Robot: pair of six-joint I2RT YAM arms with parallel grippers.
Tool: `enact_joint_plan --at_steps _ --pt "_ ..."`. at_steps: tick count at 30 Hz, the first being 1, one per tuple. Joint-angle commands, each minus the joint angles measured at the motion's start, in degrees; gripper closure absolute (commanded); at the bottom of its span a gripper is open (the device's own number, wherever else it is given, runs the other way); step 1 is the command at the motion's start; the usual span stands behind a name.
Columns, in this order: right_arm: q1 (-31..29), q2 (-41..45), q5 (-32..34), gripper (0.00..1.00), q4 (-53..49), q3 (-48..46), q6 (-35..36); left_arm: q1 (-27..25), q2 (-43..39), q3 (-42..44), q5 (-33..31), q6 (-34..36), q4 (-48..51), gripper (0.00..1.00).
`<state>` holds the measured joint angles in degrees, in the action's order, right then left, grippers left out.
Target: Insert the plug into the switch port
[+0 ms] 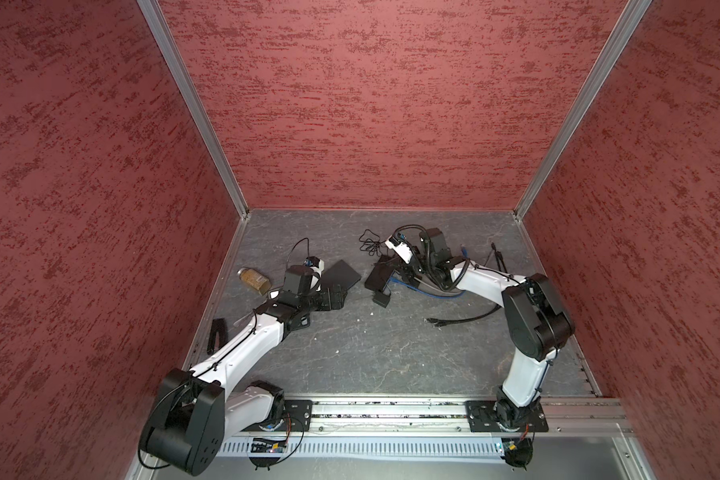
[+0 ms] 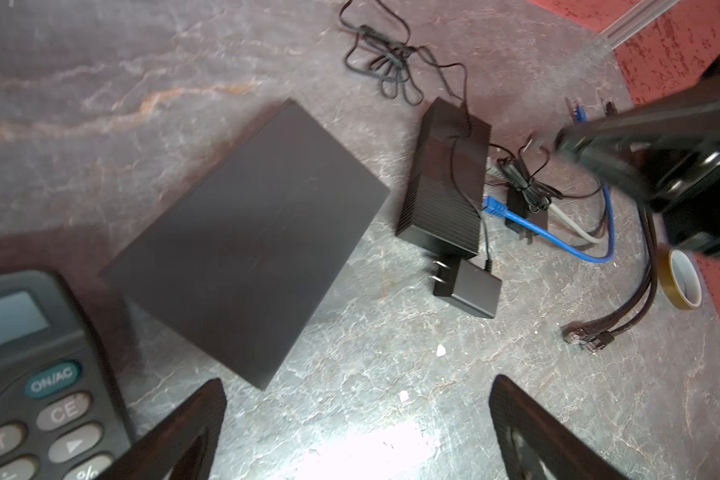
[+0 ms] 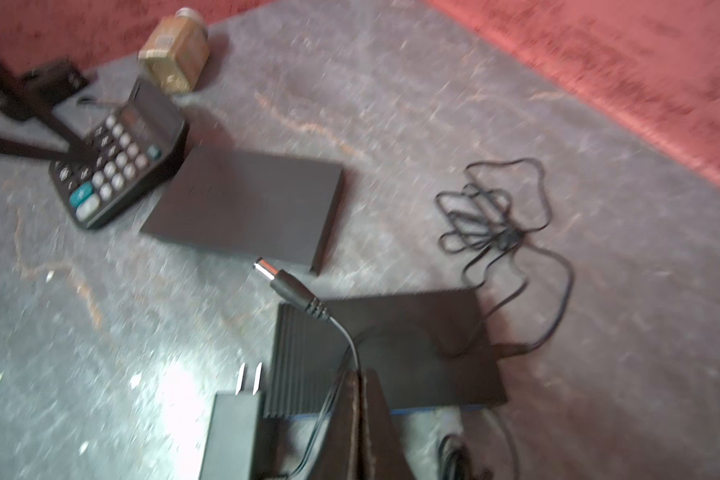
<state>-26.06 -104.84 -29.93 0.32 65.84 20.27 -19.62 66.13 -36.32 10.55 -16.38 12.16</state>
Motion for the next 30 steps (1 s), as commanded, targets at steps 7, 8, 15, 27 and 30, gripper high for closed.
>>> enact_joint_plan --at_steps 7,8,15,27,30 --pt "-2.0 8.2 -0.5 0.94 -0.3 -7.6 3.7 -4.8 2.3 -2.5 -1.9 3.1 0.5 0.0" --pt "-2.0 8.7 -0.3 0.94 -0.1 -8.2 3.6 -5.2 2.5 -2.7 -1.2 3.5 0.0 0.0" --pt "-2.2 10.0 0.0 0.94 -0.6 -10.3 4.1 -9.4 2.5 -2.3 1.7 9.6 -5.4 0.02" --pt "-3.2 10.9 -0.9 0.93 1.0 -11.8 3.5 -13.3 3.8 -4.8 4.2 14.4 -5.9 0.05" --pt "-3.5 11.4 -1.7 0.93 1.3 -12.1 3.6 -13.6 5.2 -5.5 4.4 14.2 -6.4 0.07"
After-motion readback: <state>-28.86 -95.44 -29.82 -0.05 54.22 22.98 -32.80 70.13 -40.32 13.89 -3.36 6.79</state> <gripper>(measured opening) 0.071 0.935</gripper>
